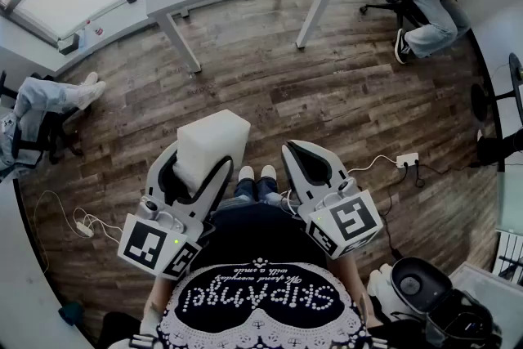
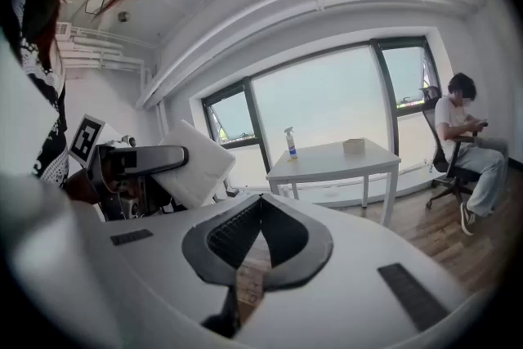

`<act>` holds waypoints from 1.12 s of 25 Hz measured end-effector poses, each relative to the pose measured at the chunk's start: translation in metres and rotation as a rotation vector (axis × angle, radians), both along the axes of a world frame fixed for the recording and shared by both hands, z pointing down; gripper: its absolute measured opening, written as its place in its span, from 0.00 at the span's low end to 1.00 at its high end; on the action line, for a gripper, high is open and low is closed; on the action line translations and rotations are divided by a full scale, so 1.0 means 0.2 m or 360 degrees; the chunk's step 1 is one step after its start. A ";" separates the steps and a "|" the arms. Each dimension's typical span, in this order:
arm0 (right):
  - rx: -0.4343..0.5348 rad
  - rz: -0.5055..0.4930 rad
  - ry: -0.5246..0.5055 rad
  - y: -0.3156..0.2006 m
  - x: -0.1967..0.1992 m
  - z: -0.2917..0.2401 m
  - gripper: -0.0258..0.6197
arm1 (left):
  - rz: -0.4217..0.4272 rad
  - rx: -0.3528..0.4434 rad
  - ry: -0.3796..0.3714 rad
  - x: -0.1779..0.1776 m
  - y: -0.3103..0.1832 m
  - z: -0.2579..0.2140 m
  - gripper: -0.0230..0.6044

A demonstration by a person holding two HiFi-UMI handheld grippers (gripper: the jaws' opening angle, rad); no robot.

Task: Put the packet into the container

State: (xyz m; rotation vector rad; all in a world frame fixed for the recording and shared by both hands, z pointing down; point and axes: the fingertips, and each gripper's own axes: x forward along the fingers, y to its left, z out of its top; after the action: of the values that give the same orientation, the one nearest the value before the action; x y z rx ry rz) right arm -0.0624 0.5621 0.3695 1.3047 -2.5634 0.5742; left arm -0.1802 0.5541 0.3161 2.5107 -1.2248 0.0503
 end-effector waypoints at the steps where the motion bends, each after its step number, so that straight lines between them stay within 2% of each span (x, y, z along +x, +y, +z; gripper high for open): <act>1: -0.0008 -0.0014 -0.0001 -0.01 -0.01 0.01 0.06 | -0.0009 0.0002 -0.0003 0.00 -0.01 0.00 0.49; 10: -0.0108 -0.0160 0.0016 -0.03 -0.06 0.07 0.06 | -0.0058 0.0020 -0.0018 0.03 -0.05 -0.02 0.49; 19: -0.0085 -0.0151 0.0024 -0.05 0.04 0.07 0.06 | -0.0059 0.0020 -0.0055 0.11 -0.06 0.00 0.49; 24: -0.0072 -0.0146 0.0020 -0.06 0.13 0.07 0.06 | -0.0037 0.0050 -0.0060 0.23 -0.07 -0.01 0.49; 28: -0.0015 -0.0161 -0.0053 -0.05 0.19 0.05 0.06 | -0.0041 0.0064 -0.0044 0.31 -0.06 0.00 0.49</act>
State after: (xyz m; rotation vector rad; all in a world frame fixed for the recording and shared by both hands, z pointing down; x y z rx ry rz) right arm -0.0237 0.5525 0.3801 1.1638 -2.6324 0.5923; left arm -0.1191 0.5427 0.3160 2.5360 -1.2811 0.0545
